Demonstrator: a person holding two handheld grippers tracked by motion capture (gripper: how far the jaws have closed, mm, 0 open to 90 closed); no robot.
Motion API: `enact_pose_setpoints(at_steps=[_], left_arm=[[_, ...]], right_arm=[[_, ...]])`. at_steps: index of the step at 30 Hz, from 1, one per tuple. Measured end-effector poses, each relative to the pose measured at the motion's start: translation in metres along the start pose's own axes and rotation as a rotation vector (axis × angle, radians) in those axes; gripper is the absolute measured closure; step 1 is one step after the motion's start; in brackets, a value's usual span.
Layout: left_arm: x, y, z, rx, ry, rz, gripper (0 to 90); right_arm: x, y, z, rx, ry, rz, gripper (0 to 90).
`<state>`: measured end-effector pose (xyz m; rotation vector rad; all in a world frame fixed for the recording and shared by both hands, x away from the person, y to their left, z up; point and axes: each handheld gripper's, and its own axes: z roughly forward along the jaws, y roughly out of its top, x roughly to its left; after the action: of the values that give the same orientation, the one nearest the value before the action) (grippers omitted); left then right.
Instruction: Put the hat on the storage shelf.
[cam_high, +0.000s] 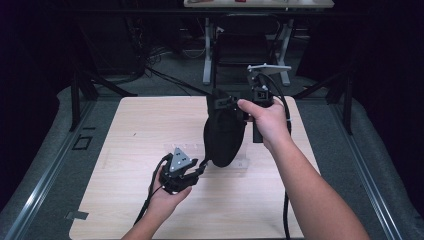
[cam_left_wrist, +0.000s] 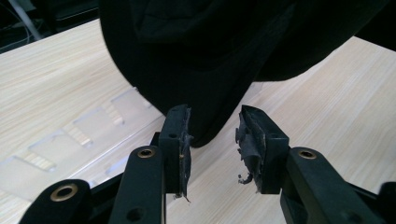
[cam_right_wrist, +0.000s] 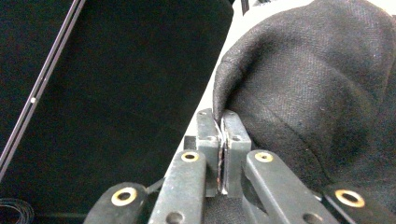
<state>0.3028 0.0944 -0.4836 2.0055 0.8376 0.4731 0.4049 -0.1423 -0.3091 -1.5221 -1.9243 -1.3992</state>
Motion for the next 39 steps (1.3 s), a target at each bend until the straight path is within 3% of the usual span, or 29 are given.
enact_pose_setpoints(at_steps=[13,17,39], left_arm=[[-0.0035,0.0012,0.0088,0.024,0.032,0.022,77.4],[-0.0044,0.0010,0.0093,0.027,0.044,0.052,79.8],[-0.0015,-0.0064,0.0088,0.014,0.047,0.096,83.5]], right_arm=[[0.0007,-0.0010,0.0009,0.003,0.000,-0.004,88.3],[0.0012,-0.0011,0.0010,0.003,-0.002,-0.005,88.3],[0.0081,-0.0037,0.0088,0.015,0.026,-0.015,84.8]])
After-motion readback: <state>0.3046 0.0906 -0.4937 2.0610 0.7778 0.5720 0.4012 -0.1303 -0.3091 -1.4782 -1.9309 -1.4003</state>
